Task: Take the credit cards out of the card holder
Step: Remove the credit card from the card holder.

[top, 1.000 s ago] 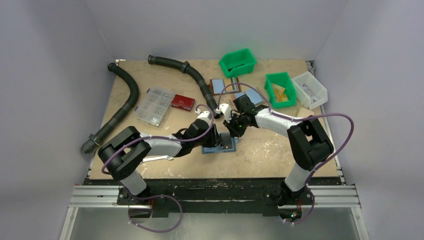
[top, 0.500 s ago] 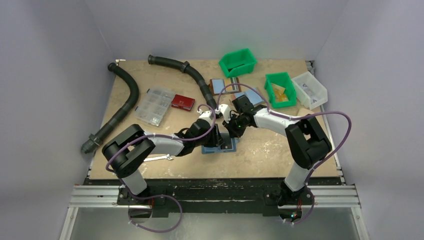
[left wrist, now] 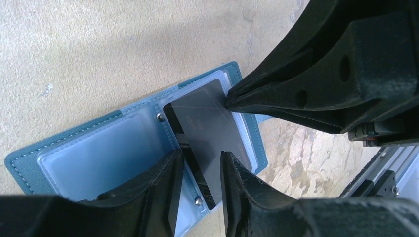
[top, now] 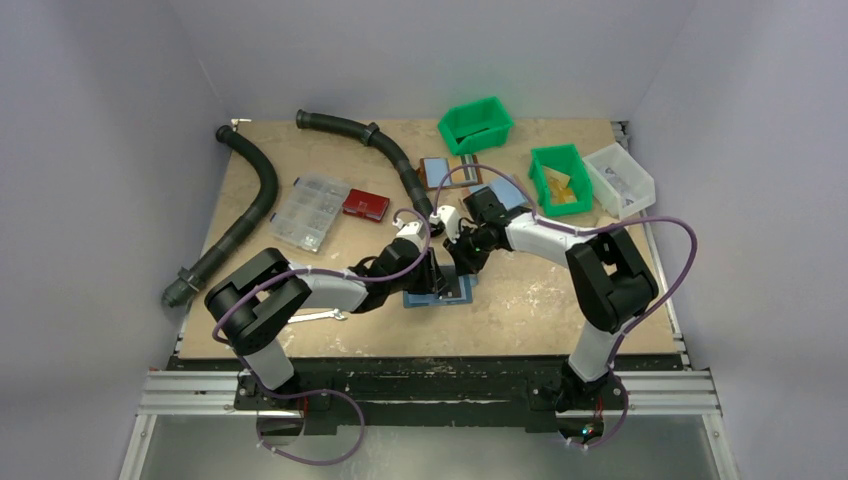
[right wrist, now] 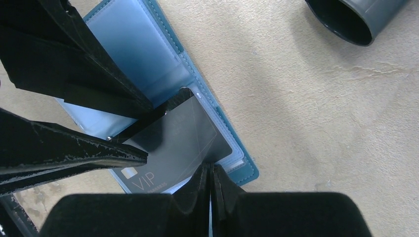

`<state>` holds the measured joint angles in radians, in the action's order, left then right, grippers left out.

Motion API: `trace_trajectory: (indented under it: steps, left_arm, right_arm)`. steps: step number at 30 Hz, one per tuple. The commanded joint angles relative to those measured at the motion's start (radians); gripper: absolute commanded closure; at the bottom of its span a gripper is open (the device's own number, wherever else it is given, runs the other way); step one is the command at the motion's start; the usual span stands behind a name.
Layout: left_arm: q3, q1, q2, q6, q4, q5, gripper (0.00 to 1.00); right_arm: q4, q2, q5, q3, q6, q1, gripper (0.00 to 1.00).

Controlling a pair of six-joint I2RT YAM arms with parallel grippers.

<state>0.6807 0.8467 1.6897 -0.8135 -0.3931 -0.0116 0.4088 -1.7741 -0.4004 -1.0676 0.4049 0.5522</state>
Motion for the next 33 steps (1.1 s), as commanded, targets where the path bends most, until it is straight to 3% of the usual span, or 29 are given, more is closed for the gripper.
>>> trace_trajectory:
  steps: [1, 16, 19, 25, 33]
  left_arm:
    - [-0.024, -0.001, 0.016, -0.037, -0.062, 0.007, 0.64]
    - [-0.135, -0.043, -0.016, -0.141, -0.206, 0.053, 0.71]
    - [-0.144, -0.045, -0.019, -0.145, -0.216, 0.053, 0.76]
    - [-0.157, -0.048, -0.010, -0.151, -0.233, 0.062, 1.00]
    - [-0.175, -0.053, -0.007, -0.160, -0.265, 0.070, 1.00]
  right_arm:
    - [0.005, -0.044, -0.115, -0.018, -0.034, 0.018, 0.91]
    - [0.021, -0.077, -0.254, -0.037, -0.064, 0.018, 0.90]
    - [0.024, -0.074, -0.264, -0.040, -0.067, 0.016, 0.89]
    - [0.022, -0.072, -0.230, -0.043, -0.075, 0.005, 0.87]
    - [0.015, -0.048, -0.183, -0.040, -0.081, -0.027, 0.81]
